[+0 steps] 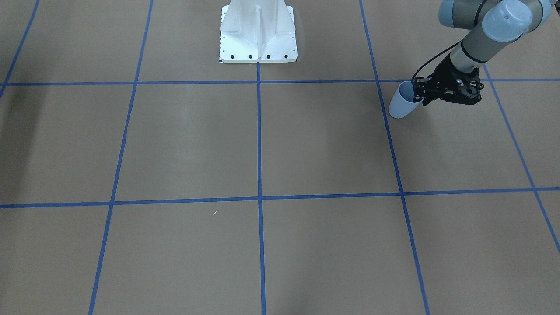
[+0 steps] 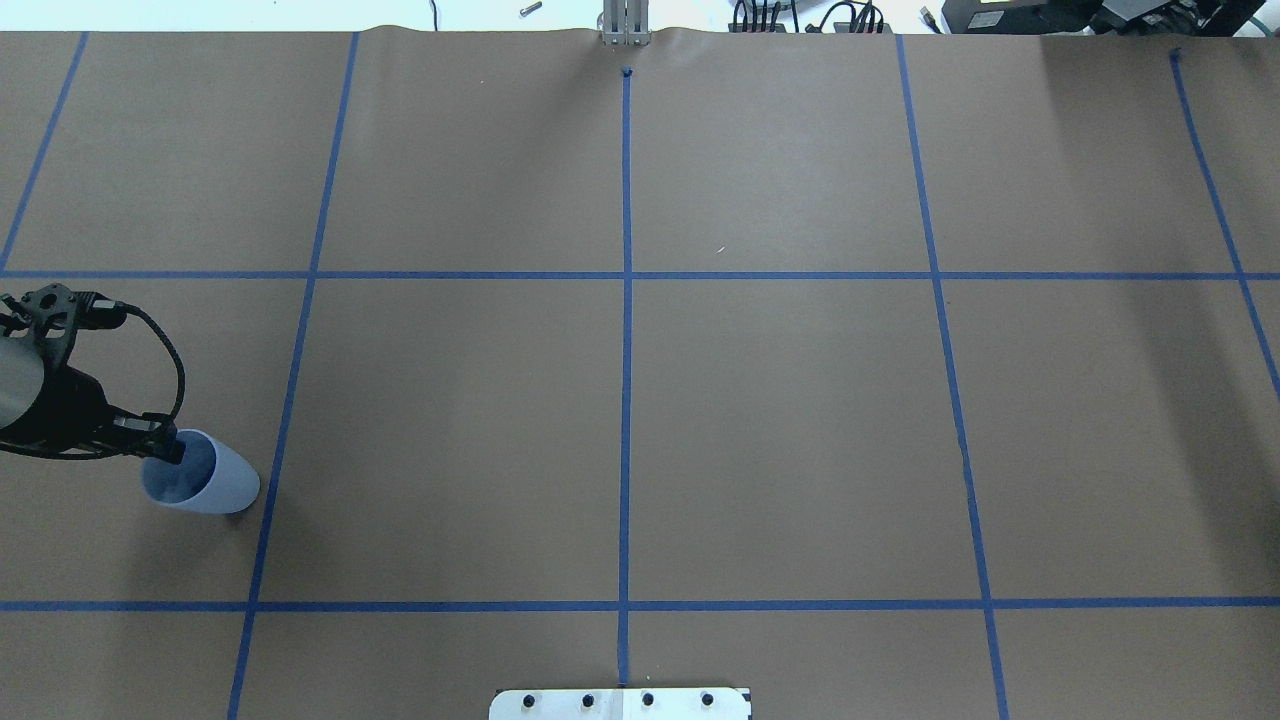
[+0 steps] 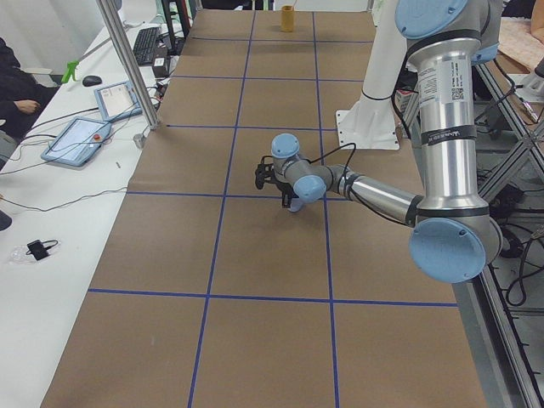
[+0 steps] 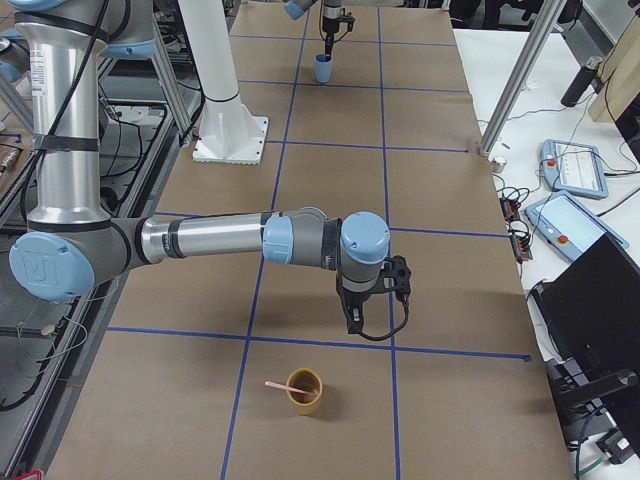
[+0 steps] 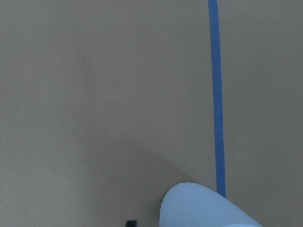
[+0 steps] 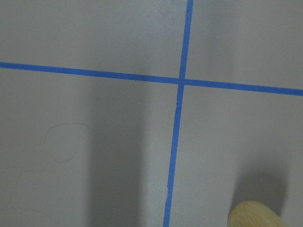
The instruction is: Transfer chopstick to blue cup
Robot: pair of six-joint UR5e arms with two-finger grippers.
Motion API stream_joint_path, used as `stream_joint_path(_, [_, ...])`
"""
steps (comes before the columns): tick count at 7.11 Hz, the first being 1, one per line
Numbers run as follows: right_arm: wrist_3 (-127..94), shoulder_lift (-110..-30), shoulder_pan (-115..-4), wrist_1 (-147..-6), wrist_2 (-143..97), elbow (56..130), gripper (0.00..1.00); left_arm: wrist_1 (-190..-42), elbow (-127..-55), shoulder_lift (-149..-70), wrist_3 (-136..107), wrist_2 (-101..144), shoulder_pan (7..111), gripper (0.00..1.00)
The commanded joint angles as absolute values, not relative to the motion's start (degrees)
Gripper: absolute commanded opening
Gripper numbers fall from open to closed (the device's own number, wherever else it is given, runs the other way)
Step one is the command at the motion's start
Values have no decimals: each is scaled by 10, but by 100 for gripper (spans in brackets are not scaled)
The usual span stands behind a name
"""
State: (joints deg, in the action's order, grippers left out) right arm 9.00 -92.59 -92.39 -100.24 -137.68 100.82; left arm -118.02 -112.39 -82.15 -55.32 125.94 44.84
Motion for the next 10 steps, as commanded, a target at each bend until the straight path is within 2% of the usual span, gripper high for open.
stream_joint_path(1, [91,-928,-924,-1002,-1378,1011,100,-1159,-1161,-828,-576,1306,455,0])
stream_joint_path(2, [92,-931,-924,-1001,-1371,1009,100,-1104,-1183,-849,-586,1347,483,0])
stream_joint_path(3, [92,-939,-924,-999,-1372,1007,100,-1016,-1186,-929,-589,1347,503,0])
stream_joint_path(5, [84,-940,-924,-999,-1373,1009,100,-790,-1153,-1161,-633,1338,500,0])
stream_joint_path(6, [86,-940,-924,-999,-1375,1012,100,-757,-1099,-1247,-664,1306,489,0])
stream_joint_path(8, [86,-942,-924,-999,-1379,1013,100,-798,-980,-1336,-710,1266,447,0])
stream_joint_path(10, [91,-947,-924,-998,-1379,1017,100,-901,-865,-1385,-763,1252,444,0])
